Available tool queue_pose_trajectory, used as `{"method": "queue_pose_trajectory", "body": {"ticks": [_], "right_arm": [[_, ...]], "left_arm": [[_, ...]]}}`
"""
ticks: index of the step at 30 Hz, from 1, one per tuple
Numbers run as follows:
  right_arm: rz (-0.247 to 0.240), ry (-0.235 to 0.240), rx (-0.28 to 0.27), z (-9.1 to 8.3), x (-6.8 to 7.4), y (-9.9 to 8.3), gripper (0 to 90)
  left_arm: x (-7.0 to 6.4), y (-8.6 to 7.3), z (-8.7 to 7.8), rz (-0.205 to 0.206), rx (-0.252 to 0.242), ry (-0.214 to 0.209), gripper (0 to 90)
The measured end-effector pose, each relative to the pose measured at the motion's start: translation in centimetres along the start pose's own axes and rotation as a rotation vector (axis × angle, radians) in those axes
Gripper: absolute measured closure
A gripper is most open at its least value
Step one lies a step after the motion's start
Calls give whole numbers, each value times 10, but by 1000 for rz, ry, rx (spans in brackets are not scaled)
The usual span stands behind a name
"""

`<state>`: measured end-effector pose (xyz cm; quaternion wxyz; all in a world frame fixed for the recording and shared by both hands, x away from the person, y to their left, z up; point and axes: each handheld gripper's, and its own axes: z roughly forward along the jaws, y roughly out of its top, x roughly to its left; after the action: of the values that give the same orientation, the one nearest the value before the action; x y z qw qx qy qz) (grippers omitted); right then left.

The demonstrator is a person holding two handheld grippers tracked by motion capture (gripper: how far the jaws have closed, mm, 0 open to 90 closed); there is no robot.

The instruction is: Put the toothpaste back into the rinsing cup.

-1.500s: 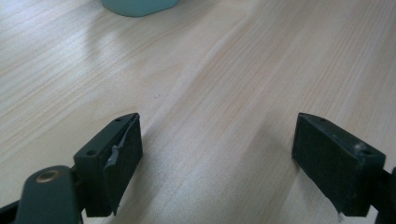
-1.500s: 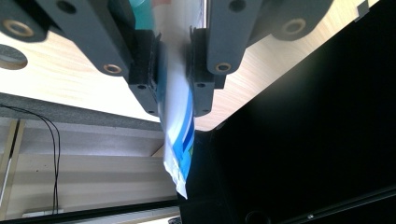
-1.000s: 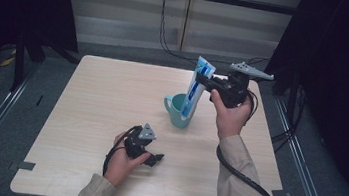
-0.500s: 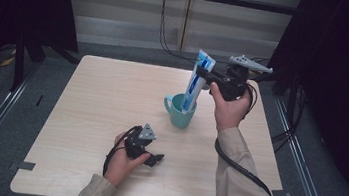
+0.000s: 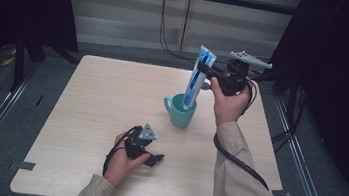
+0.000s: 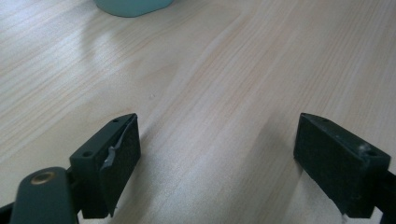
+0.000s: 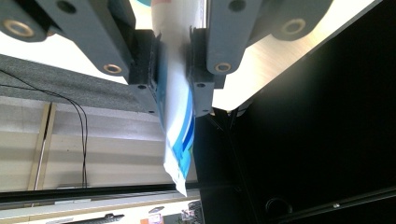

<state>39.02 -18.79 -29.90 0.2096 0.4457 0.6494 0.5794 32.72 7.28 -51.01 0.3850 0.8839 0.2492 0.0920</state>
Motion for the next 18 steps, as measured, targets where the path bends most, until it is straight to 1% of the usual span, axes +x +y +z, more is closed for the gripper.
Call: {"method": "queue_pose_trajectory", "body": {"ticks": [3, 7, 18], "right_arm": [[-6, -13, -2, 3, 0, 2, 771], [-6, -15, -9, 6, 0, 3, 771], [-3, -25, -2, 14, -2, 2, 771]], "left_arm": [[0, 0, 0, 1, -1, -1, 145], [0, 0, 0, 1, -2, -2, 145], [0, 0, 0, 3, -2, -4, 145]]}}
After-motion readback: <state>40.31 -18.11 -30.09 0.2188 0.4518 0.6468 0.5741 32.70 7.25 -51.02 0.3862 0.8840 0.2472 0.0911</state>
